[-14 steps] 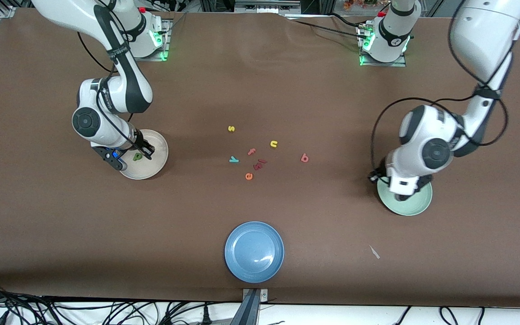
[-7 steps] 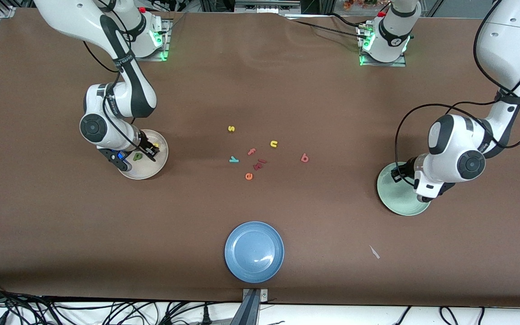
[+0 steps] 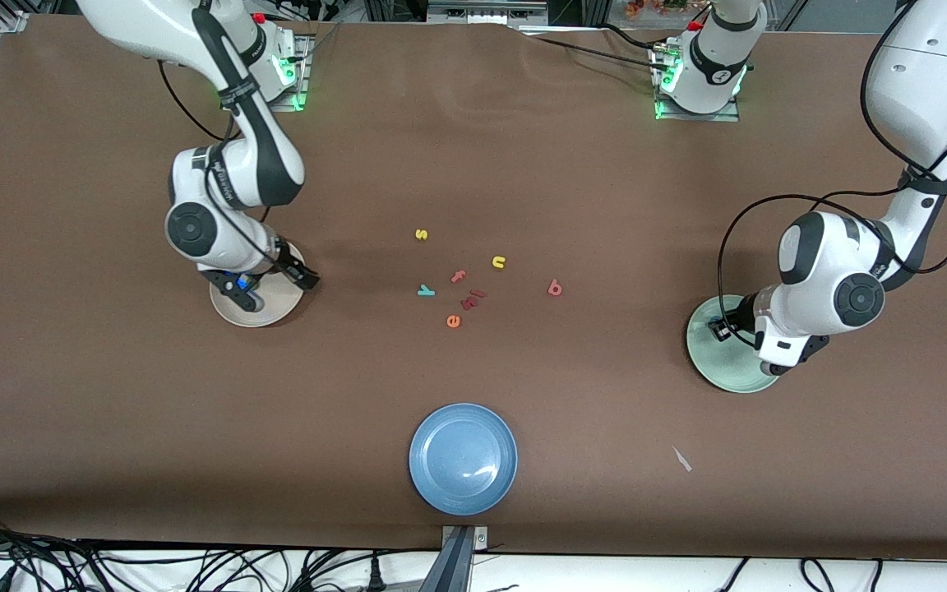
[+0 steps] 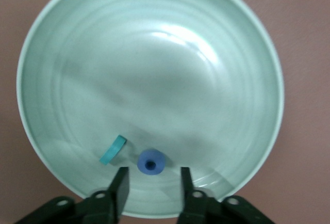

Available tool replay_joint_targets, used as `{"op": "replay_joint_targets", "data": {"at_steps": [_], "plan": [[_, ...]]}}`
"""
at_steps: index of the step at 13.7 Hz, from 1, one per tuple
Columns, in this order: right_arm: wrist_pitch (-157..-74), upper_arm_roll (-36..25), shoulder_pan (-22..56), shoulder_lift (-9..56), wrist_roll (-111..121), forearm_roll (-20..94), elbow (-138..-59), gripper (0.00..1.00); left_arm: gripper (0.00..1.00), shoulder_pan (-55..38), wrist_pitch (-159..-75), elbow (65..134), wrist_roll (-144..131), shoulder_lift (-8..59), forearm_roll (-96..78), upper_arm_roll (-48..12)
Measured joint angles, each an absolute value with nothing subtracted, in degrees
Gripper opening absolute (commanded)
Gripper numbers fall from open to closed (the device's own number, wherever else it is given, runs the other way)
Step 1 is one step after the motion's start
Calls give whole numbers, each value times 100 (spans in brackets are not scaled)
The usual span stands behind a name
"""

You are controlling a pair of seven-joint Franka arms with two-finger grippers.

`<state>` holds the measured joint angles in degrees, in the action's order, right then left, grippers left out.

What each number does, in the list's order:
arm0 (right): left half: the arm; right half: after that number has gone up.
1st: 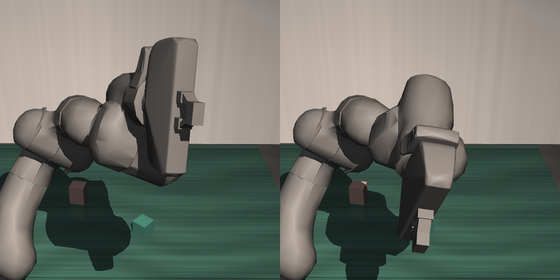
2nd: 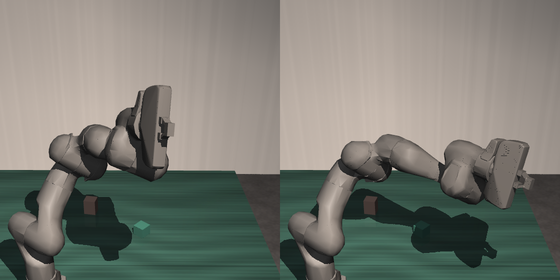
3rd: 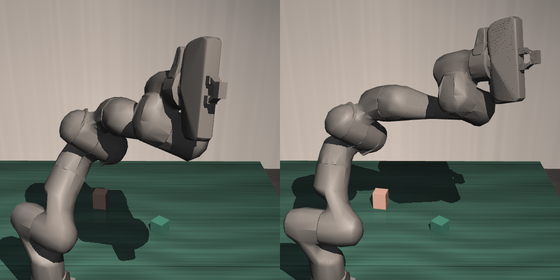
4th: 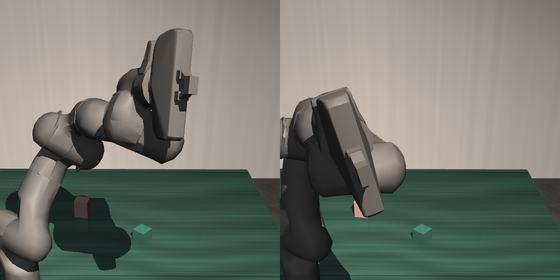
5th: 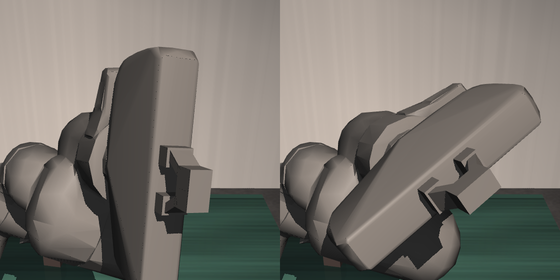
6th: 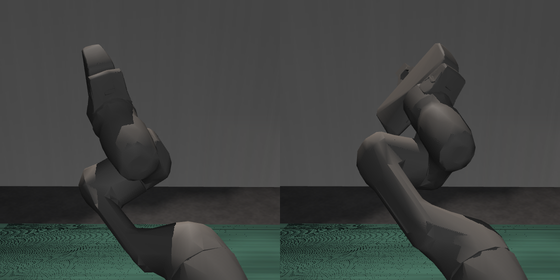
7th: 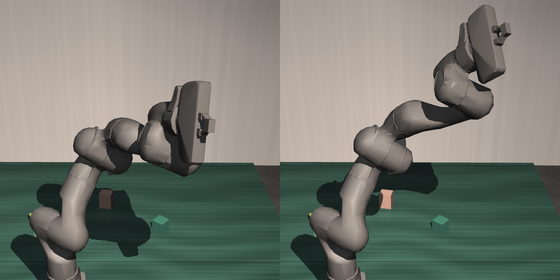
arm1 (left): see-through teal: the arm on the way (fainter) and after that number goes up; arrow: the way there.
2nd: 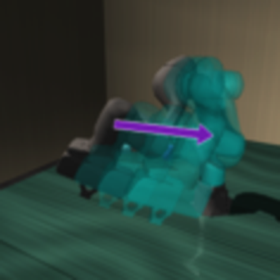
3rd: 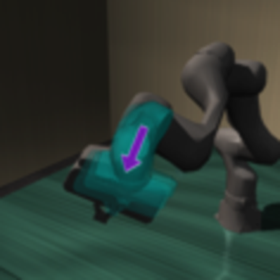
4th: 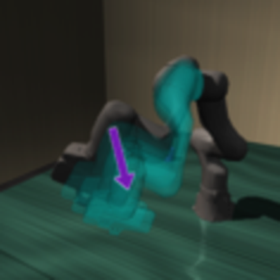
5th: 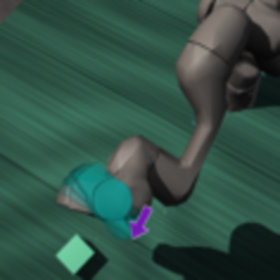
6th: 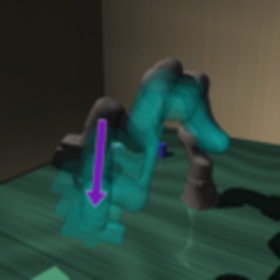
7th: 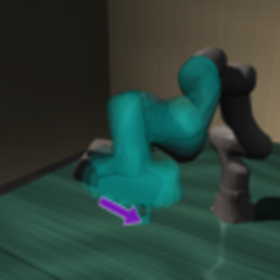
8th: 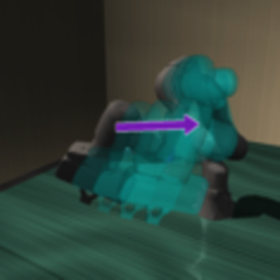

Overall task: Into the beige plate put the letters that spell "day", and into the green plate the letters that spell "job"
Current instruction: 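Release the yellow letter and blue o onto the cream and green plates, then grasp the cyan v and pink letter with the right and left grippers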

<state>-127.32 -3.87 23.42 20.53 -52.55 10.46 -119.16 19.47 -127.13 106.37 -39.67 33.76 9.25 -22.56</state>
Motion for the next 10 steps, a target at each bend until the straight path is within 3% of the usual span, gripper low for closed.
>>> {"op": "replay_joint_targets", "data": {"at_steps": [3,6,10], "plan": [[-12965,175,2481,2048,-6377,1047,-11883,99,99,1898,-12534,10384,-4046,3370,924,-2600],[-13480,259,2998,2169,-7514,1048,-11891,98,99,1595,-12427,10270,-4926,3354,924,-3378],[-13951,263,3514,2425,-8685,1048,-11898,94,89,383,-12763,10286,-5800,3454,924,-3445]]}}
